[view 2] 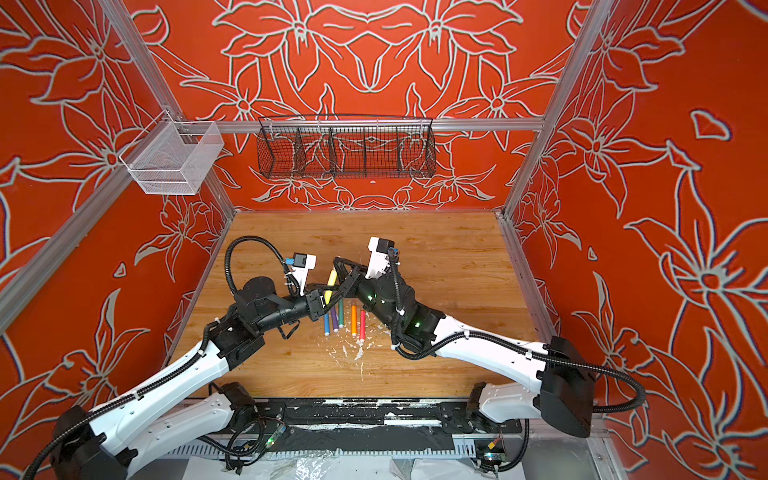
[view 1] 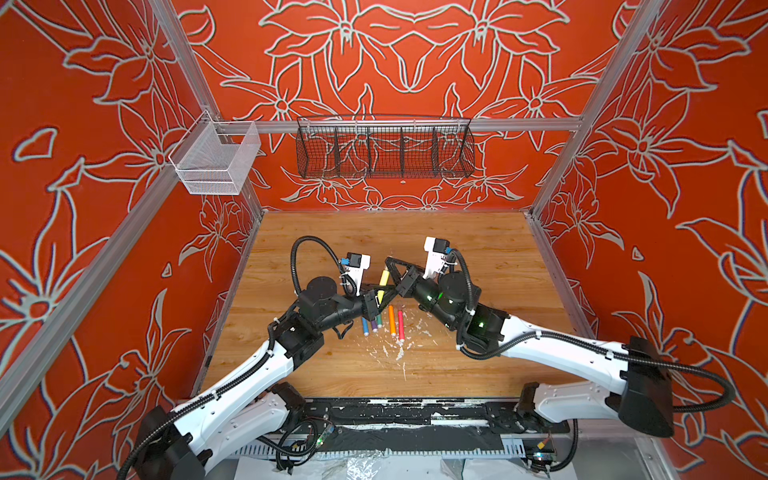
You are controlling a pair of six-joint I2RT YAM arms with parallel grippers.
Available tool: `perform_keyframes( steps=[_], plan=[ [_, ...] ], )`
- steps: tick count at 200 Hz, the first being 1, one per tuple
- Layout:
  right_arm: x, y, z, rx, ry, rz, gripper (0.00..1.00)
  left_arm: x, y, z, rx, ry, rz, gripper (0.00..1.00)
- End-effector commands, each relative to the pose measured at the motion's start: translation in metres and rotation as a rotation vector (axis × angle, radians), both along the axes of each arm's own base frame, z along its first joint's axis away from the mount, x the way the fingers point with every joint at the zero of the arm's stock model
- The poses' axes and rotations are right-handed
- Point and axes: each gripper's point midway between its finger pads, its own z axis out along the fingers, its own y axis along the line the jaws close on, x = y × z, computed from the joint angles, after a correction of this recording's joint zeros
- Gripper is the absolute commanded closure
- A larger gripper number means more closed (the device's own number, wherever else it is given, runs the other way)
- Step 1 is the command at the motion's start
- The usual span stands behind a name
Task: Insert the pens into the pen caps
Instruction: 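Lower the cap onto the yellow marker tip with the right gripper, then press the cap down onto the yellow marker with the right gripper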
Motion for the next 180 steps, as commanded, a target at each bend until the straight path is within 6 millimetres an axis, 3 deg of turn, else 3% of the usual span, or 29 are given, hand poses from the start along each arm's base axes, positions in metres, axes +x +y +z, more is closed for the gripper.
perform_keyframes(
  steps=[1,23,68,103,146,180],
  plan=[
    [-0.055,0.033,-0.040,-0.162,0.033,0.259,0.73,0.003,0.005,0.054,-0.082,-0.160,0.026,1.00],
    [-0.057,0.023,-0.029,-0.181,0.014,0.245,0.52,0.000,0.007,0.052,-0.072,-0.175,0.024,1.00],
    [-0.053,-0.018,-0.006,-0.245,-0.004,0.139,0.35,-0.008,0.012,0.045,-0.044,-0.238,0.023,1.00],
    [-0.047,-0.030,0.017,-0.243,-0.027,0.110,0.33,-0.014,0.013,0.033,-0.012,-0.289,0.009,1.00],
    [-0.041,-0.021,0.047,-0.228,-0.065,0.127,0.32,-0.016,0.011,0.008,0.052,-0.324,-0.018,1.00],
    [-0.019,-0.013,0.048,-0.262,-0.052,0.052,0.32,-0.019,0.012,0.003,0.072,-0.340,-0.025,1.00]
  ],
)
